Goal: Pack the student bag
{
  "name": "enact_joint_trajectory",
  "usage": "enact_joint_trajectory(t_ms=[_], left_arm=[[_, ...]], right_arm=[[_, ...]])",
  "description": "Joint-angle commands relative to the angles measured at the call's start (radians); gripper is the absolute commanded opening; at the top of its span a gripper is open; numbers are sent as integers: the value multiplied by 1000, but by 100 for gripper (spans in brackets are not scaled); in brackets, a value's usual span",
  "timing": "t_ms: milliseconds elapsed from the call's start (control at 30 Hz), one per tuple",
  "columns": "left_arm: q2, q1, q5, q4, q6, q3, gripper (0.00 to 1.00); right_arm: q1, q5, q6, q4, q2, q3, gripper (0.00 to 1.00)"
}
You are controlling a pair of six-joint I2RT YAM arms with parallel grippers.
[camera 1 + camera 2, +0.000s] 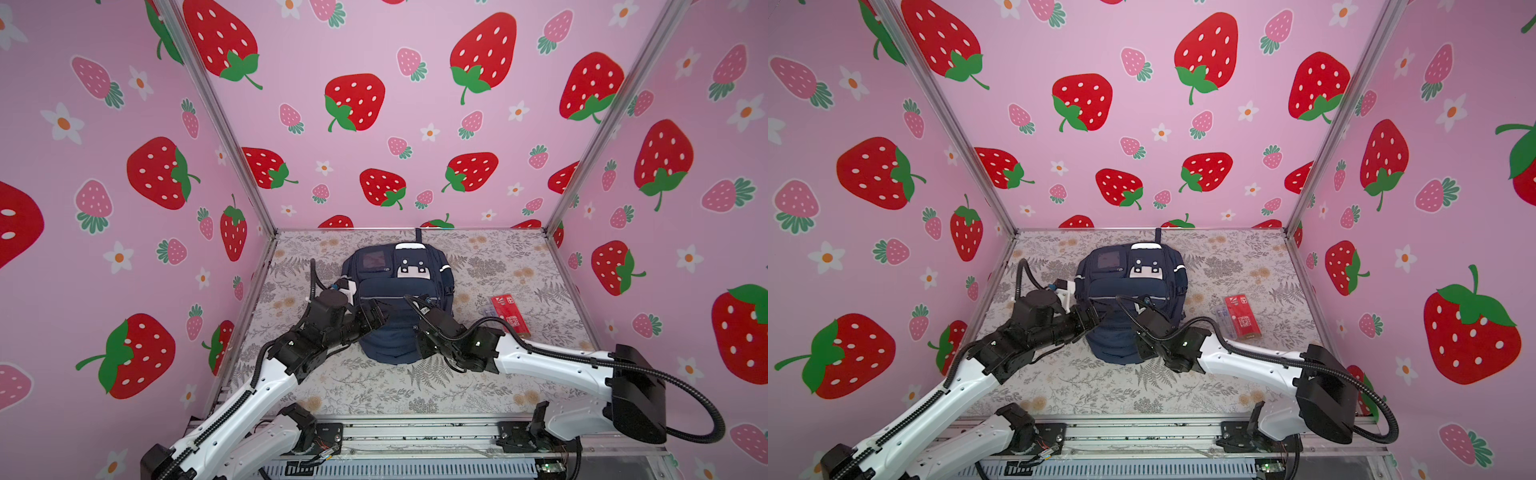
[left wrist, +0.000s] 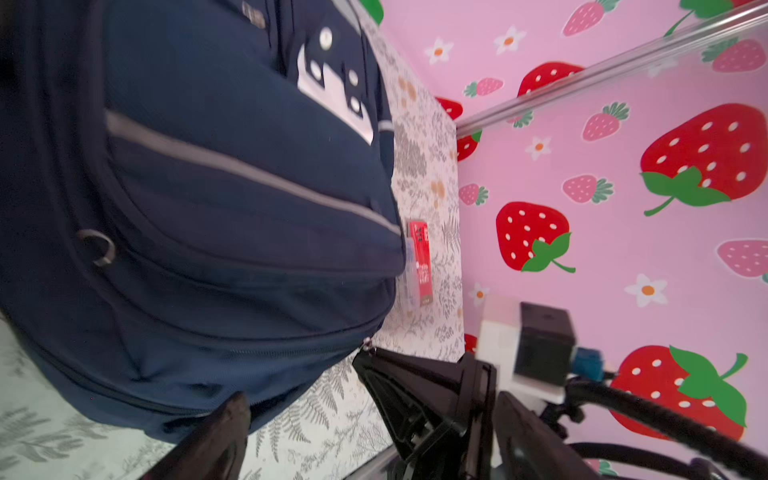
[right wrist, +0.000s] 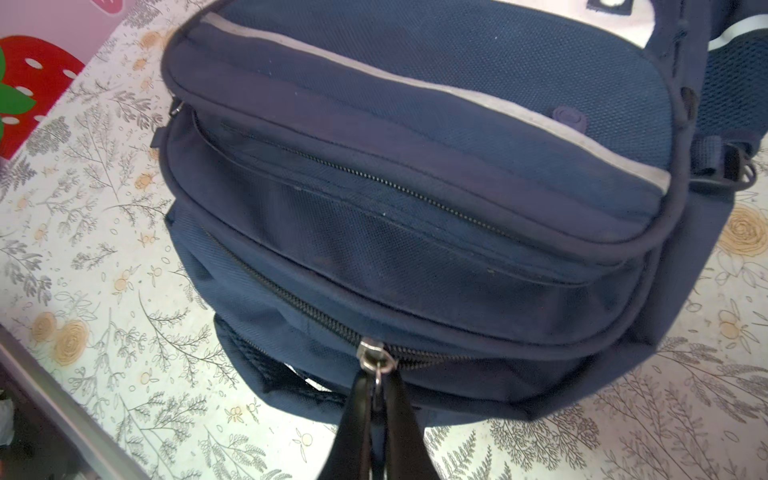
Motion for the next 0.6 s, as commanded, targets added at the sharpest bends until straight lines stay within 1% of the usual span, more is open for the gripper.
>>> enact_joint_trajectory(t_ms=[0,133,200,233,300,367,467,567], left_arm=[[57,-61,-34,111,-136,-36,88],[102,-126,-80,97,-160,-26,86],[106,-145,-84,82,-182,-26,86],[110,-154,-117,73,-198,-28,86],[114,-163,-138,61,-225,-37,87],[119,-155,-153,67,-253,-53,88],[130,-116,-154,108,-267,-62,85],[148,-68,-130,157,-278,-57,79]], right_arm=[[10,-34,21,10,-51,-10,0],[9,-42,26,16,-64,-11,0],[9,-37,30,18,-64,-14,0],[9,-32,32,18,-64,-16,0],[11,-38,28,26,-60,-15,0],[13,-50,16,40,-61,-15,0],[25,-60,-2,46,-59,-10,0],[42,-75,-18,52,-59,-14,0]])
